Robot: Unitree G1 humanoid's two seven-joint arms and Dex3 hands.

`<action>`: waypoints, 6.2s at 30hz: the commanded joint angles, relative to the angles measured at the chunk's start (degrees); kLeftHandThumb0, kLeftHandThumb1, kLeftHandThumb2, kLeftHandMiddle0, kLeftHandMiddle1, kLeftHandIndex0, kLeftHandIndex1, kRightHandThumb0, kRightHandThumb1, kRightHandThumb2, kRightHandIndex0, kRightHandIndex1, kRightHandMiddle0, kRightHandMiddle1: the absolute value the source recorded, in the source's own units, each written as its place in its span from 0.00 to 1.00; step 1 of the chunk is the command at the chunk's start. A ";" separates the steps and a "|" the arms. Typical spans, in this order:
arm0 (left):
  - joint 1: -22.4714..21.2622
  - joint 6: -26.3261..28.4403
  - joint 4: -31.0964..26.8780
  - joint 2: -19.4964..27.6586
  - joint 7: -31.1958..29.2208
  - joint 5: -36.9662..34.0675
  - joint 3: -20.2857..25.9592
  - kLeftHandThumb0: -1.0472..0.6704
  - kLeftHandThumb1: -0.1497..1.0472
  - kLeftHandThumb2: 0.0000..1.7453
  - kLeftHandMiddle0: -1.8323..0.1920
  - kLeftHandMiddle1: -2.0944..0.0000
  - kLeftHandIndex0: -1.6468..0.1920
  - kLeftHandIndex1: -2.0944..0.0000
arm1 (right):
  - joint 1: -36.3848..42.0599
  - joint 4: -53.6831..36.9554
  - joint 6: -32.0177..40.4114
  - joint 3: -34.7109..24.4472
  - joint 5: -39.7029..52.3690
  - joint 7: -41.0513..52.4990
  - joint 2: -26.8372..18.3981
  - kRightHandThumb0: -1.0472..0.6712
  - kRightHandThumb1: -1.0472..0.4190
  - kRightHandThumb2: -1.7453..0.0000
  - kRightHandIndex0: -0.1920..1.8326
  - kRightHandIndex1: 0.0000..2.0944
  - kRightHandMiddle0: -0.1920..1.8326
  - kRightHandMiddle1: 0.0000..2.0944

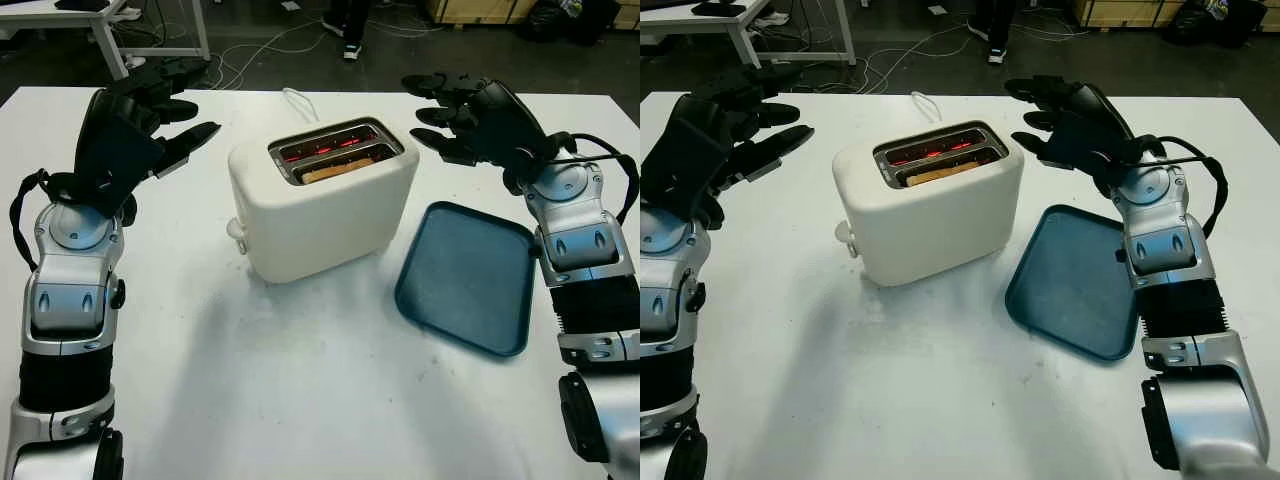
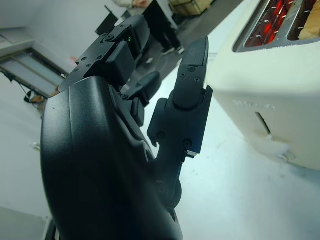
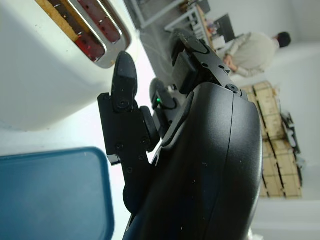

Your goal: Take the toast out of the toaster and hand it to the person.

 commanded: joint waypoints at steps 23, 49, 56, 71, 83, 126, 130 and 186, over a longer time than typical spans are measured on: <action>0.93 -0.26 -1.06 0.18 -0.10 -0.07 0.21 0.41 0.89 0.01 0.78 0.60 0.61 0.90 | 1.11 -1.16 -0.29 -0.08 0.02 -0.69 0.33 0.45 0.09 0.80 0.36 0.00 0.34 0.00; -0.06 -0.03 -0.42 -0.06 -0.05 0.12 -0.19 0.39 0.89 0.01 0.78 0.59 0.62 0.89 | 0.71 0.10 -2.02 -0.03 0.17 -0.08 -0.05 0.43 0.09 0.80 0.36 0.00 0.34 0.00; -0.26 -0.53 -0.11 0.16 -0.14 0.34 -0.46 0.39 0.89 0.01 0.78 0.59 0.62 0.89 | 0.69 0.40 -2.74 0.24 -0.33 -0.05 -0.58 0.42 0.09 0.81 0.36 0.00 0.34 0.00; -0.40 0.10 -0.26 0.37 -0.03 0.55 -0.58 0.39 0.89 0.01 0.79 0.58 0.63 0.88 | 0.41 1.05 -3.43 0.34 -0.15 0.03 -0.43 0.42 0.09 0.80 0.36 0.00 0.34 0.00; -0.11 -0.47 0.07 0.04 0.16 0.25 -0.31 0.39 0.89 0.01 0.79 0.58 0.63 0.87 | 0.76 0.75 -2.66 0.15 -0.02 -0.17 -0.22 0.44 0.09 0.80 0.36 0.00 0.34 0.00; 0.85 -0.81 -0.33 -0.34 0.15 -0.06 0.11 0.40 0.89 0.02 0.79 0.59 0.64 0.85 | 1.67 -3.18 2.76 0.76 -0.99 -0.64 0.34 0.45 0.09 0.80 0.35 0.00 0.33 0.00; 0.85 -1.28 -0.11 -0.51 0.23 -0.10 0.08 0.41 0.89 0.02 0.79 0.59 0.64 0.85 | 1.80 -2.68 1.92 0.54 -0.85 -0.71 0.43 0.47 0.09 0.80 0.36 0.00 0.33 0.00; 0.69 -0.71 -0.33 -0.67 0.19 -0.34 0.35 0.40 0.89 0.01 0.79 0.58 0.66 0.83 | 1.66 -2.92 2.24 0.76 -1.01 -0.03 -0.04 0.44 0.09 0.79 0.35 0.00 0.33 0.00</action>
